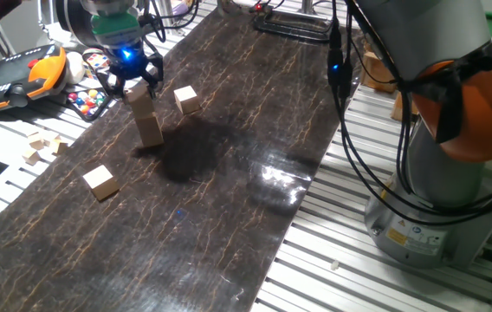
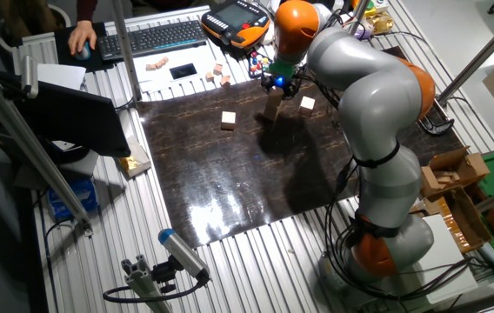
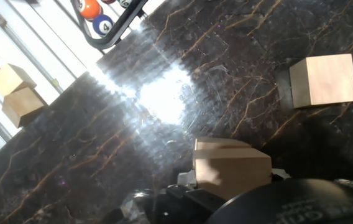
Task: Stack the blocks in a vertical line of five
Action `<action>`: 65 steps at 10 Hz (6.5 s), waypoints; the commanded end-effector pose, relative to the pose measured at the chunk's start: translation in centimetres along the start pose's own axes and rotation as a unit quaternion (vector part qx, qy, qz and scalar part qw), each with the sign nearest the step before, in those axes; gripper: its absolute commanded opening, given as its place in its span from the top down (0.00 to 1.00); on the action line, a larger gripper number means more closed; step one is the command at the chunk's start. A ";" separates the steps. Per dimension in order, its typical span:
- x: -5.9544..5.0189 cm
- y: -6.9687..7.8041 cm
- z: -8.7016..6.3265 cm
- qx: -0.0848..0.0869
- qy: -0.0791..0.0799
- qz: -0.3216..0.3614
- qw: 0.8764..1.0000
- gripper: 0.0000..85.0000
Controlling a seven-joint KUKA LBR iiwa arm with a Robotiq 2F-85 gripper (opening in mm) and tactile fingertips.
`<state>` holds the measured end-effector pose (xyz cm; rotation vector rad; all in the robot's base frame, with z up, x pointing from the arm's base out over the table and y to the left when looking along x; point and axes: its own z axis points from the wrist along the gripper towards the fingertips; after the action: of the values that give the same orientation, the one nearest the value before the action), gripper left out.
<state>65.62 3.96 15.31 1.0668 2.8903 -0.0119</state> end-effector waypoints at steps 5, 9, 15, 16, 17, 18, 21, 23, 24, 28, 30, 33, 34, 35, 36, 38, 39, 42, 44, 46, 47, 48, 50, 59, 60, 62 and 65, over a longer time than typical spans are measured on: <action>0.0 -0.3 0.3 -0.002 0.005 0.000 1.000 0.99; -0.1 -0.3 0.5 -0.006 0.009 -0.002 1.000 0.99; 0.0 -0.4 0.7 -0.012 0.006 0.003 1.000 0.93; 0.0 -0.3 0.8 -0.013 0.005 0.007 1.000 0.90; 0.0 -0.3 0.8 -0.014 0.003 0.009 1.000 0.86; 0.0 -0.3 0.7 -0.013 0.001 0.010 1.000 0.83; 0.0 -0.3 0.8 -0.013 0.000 0.015 1.000 0.80; 0.0 -0.3 0.8 -0.015 0.000 0.022 1.000 0.79; 0.0 -0.3 0.8 -0.015 -0.002 0.023 1.000 0.78; -0.1 -0.2 0.8 -0.016 -0.004 0.027 0.999 0.75; -0.1 -0.2 0.9 -0.016 -0.004 0.027 0.999 0.68; 0.0 -0.2 0.9 -0.016 -0.004 0.030 0.999 0.61; 0.0 -0.3 1.0 -0.016 -0.004 0.031 0.999 0.60; 0.0 -0.4 1.0 -0.017 -0.004 0.031 0.999 0.58; 0.0 -0.4 1.0 -0.018 -0.003 0.032 0.999 0.56; 0.0 -0.4 1.0 -0.018 -0.003 0.034 0.999 0.52; 0.0 -0.4 1.0 -0.018 -0.004 0.035 0.999 0.49; 0.0 -0.3 1.1 -0.020 -0.007 0.042 0.999 0.35; 0.0 -0.3 1.1 -0.021 -0.008 0.045 0.999 0.29; 0.0 -0.3 1.1 -0.021 -0.009 0.044 0.999 0.30; 0.0 -0.3 1.1 -0.021 -0.010 0.046 0.999 0.29; 0.0 -0.3 1.0 -0.022 -0.010 0.048 0.999 0.25; -0.1 -0.3 0.7 -0.023 -0.013 0.053 0.998 0.14; 1.2 2.2 -4.6 0.000 -0.009 0.040 0.999 0.13; 1.9 3.2 -5.4 0.009 -0.016 0.034 0.999 0.12; 2.8 4.2 -6.0 -0.001 -0.009 0.021 1.000 0.10; 4.1 5.8 -5.4 -0.001 -0.005 -0.014 1.000 0.21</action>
<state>65.97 11.32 20.42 1.0175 2.8967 -0.0176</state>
